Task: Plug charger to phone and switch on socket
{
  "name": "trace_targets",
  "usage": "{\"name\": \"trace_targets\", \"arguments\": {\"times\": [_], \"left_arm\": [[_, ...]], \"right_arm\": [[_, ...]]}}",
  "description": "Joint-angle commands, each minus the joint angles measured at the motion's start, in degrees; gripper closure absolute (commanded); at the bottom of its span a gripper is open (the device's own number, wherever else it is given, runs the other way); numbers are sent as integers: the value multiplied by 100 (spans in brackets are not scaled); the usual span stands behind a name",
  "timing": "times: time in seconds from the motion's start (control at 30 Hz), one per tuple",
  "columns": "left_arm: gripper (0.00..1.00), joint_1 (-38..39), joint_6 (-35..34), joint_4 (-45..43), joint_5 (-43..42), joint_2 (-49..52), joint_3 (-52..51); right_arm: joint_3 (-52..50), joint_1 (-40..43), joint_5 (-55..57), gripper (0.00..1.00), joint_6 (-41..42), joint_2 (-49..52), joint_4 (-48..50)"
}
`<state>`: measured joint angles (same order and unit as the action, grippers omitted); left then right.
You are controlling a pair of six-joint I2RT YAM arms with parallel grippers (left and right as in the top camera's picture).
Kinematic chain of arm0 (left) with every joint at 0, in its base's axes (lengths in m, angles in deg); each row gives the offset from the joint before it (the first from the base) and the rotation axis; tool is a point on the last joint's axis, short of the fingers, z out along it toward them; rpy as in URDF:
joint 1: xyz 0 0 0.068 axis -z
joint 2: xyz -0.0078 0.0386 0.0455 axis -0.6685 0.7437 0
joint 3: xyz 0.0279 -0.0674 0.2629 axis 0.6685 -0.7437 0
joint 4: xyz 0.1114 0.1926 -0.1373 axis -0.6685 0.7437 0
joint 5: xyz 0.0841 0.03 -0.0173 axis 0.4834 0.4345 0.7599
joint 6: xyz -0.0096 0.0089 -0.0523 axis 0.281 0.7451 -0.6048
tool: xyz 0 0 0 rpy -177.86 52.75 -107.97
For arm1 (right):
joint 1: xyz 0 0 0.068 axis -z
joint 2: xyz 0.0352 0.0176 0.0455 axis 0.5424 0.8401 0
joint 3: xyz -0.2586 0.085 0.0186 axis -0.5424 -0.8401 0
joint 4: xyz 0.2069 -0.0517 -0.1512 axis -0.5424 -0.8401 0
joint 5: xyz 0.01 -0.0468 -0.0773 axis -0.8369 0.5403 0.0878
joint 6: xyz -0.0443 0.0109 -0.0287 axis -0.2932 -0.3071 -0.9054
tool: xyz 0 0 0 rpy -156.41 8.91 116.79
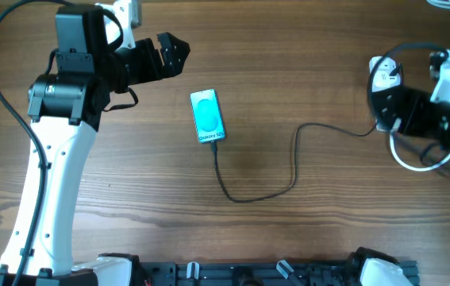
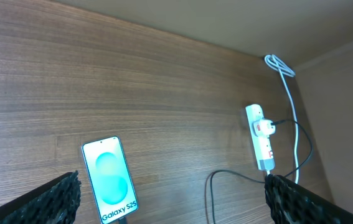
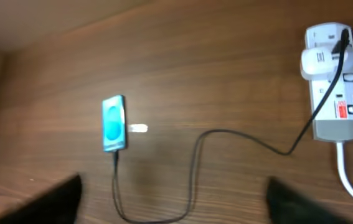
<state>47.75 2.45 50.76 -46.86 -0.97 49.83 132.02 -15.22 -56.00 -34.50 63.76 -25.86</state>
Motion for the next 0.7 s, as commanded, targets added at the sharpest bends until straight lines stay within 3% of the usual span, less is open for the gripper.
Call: {"name": "trace_targets", "arguments": {"times": [0.0,0.07,0.17,0.37,0.57,0.67], "left_arm": [[0,-46,76,-13,-52,15,33],[0,-46,76,-13,-52,15,33],[0,-46,76,-13,-52,15,33],[0,-46,76,-13,-52,15,33],[0,-46,76,-13,-52,15,33],[0,-46,76,-13,-52,15,33]], "right_arm": [[31,-20,-61,0,868,-376,-33],[31,-20,79,0,660,-505,-39],[31,-22,-184,0,-409,-651,-44],[-31,-44,-267,0,-533,-793,28],[-1401,-907,592,0,-839,-1709,2181],[-2570,-1408,1788,0,289,-2509,3270]]}}
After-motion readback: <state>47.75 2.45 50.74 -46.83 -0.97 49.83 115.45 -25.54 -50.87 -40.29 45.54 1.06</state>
